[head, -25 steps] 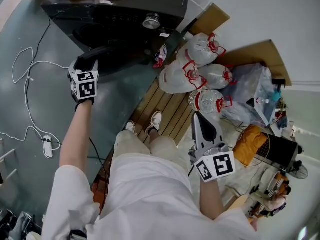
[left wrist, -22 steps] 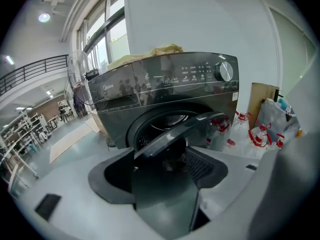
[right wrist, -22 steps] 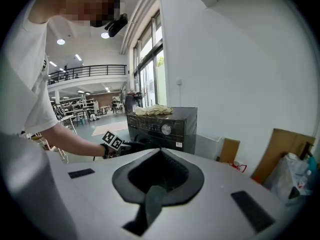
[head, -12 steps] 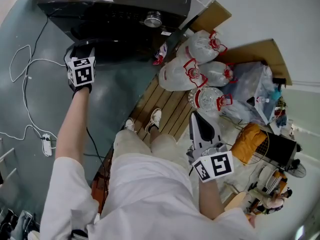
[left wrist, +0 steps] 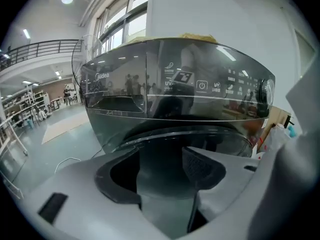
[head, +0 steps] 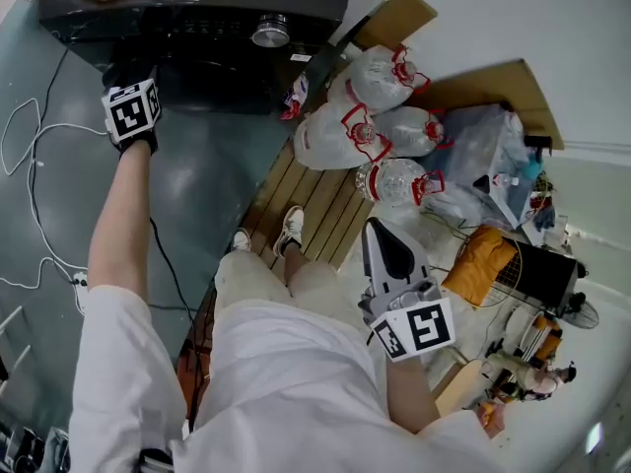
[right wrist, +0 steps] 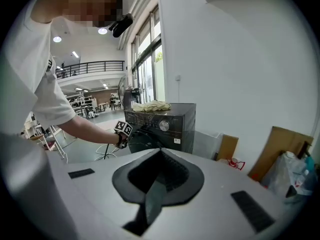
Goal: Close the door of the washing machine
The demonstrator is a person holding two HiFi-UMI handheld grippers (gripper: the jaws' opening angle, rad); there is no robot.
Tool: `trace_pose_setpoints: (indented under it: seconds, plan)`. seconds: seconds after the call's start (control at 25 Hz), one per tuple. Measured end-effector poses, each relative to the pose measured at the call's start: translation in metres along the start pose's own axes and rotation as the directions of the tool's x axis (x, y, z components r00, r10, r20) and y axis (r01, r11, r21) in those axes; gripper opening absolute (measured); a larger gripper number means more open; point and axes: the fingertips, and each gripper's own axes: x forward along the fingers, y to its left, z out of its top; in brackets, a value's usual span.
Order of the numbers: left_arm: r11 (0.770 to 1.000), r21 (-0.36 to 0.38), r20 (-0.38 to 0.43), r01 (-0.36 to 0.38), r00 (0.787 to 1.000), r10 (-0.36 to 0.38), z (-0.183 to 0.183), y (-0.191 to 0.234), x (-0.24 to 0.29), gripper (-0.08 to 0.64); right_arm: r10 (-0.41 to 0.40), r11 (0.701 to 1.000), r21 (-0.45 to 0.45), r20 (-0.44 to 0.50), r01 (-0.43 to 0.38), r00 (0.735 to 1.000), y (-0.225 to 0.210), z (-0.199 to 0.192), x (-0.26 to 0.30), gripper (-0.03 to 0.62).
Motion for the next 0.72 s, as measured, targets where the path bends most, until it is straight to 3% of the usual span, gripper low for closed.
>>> trace_pose_setpoints:
  seconds: [0.36, 0.52, 0.72]
  plan:
    - [0.999, -0.029, 0.020, 0.036, 0.999, -0.035, 0.002, -0.002, 0.002, 0.258, -0.008, 1.000, 0.004, -0.010, 0.008, 1.000, -0.001, -0.018, -0.012, -0.003]
    - [0.992, -0.123, 0.002, 0.027, 1.000, -0.027, -0.005, -0.003, -0.003, 0.259, 0.022, 1.000, 0.004, -0.002, -0.022, 1.000, -0.005, -0.016, -0.012, -0.003]
    - [0.996, -0.061, -0.016, 0.069, 0.997, -0.070, -0.017, -0.036, -0.031, 0.259, 0.098, 0.995, 0.000, 0.021, -0.098, 0.995, -0.005, -0.010, -0.006, -0.003]
